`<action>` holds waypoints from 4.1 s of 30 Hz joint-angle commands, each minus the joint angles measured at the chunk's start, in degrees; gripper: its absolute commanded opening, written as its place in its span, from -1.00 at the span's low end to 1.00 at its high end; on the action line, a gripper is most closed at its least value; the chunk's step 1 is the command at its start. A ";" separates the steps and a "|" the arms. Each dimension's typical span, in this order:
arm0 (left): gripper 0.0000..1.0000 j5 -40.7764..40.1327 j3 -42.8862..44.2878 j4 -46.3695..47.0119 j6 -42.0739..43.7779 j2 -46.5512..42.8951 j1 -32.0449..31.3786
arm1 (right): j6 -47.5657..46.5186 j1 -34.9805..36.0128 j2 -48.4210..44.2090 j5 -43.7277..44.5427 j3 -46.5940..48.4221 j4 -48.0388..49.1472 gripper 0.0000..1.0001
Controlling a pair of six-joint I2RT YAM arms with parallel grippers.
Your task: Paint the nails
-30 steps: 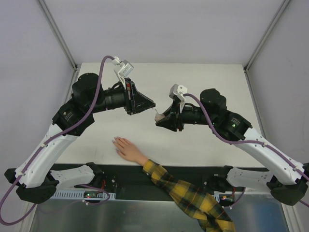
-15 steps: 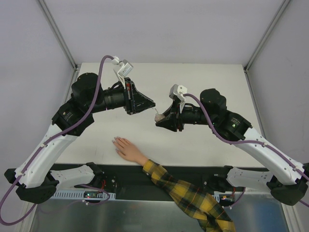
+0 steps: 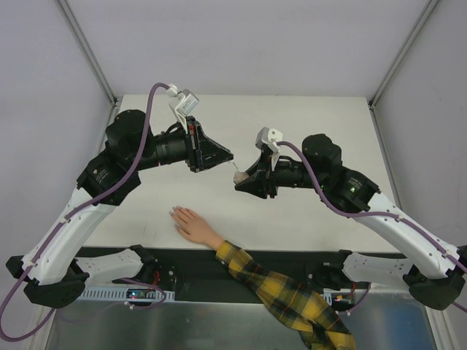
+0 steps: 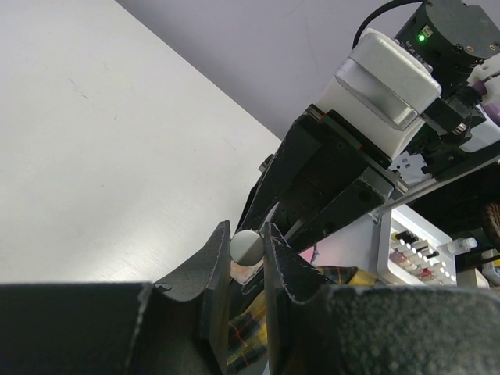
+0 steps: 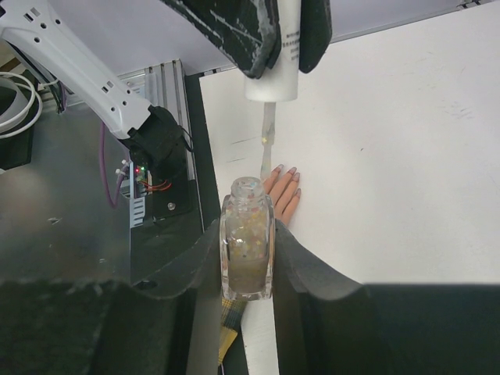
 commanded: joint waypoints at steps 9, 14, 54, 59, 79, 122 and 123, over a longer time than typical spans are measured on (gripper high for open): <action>-1.00 -7.96 -0.94 -2.77 -1.82 -6.25 3.31 | 0.02 5.26 -5.83 6.59 -5.27 8.68 -0.99; -1.00 -9.90 -2.26 -8.50 -1.91 -9.51 6.91 | -0.07 7.12 -9.44 17.40 -12.47 15.27 -1.00; -1.00 -40.23 -37.87 -8.15 -9.30 -3.11 20.71 | 5.56 -21.44 5.49 21.19 14.65 -5.18 -0.99; -1.00 -39.26 -36.72 -7.28 -7.62 3.14 21.94 | 6.26 -21.45 7.96 19.44 20.29 -7.74 -0.99; -1.00 -36.97 -35.75 -9.82 -16.32 12.19 23.35 | 2.65 -24.43 12.27 18.47 24.95 -11.87 -0.99; -1.00 -33.46 -36.89 -8.59 -16.85 17.03 26.25 | 3.88 -26.89 14.03 17.41 25.48 -11.61 -0.99; -1.00 -33.46 -36.81 -8.42 -16.85 17.12 26.25 | 3.80 -26.98 14.11 17.41 25.57 -11.61 -0.99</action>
